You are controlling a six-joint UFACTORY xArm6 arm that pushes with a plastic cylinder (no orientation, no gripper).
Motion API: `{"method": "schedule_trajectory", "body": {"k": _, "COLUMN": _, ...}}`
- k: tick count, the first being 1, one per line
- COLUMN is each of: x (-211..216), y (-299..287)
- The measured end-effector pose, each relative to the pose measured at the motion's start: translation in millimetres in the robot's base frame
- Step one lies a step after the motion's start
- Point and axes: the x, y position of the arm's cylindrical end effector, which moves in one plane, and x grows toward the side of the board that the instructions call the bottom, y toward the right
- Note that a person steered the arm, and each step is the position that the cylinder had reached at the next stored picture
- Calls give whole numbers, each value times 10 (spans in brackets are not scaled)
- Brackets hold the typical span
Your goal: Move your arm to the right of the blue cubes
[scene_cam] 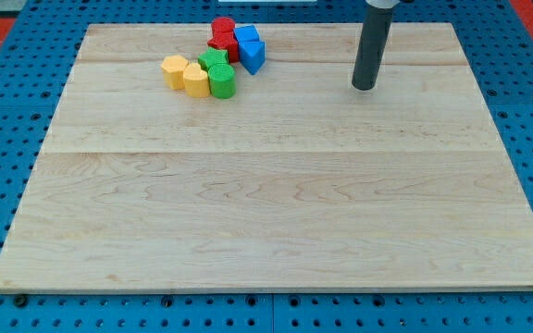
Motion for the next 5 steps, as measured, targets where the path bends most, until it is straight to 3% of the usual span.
{"method": "schedule_trajectory", "body": {"k": 5, "x": -886, "y": -160}}
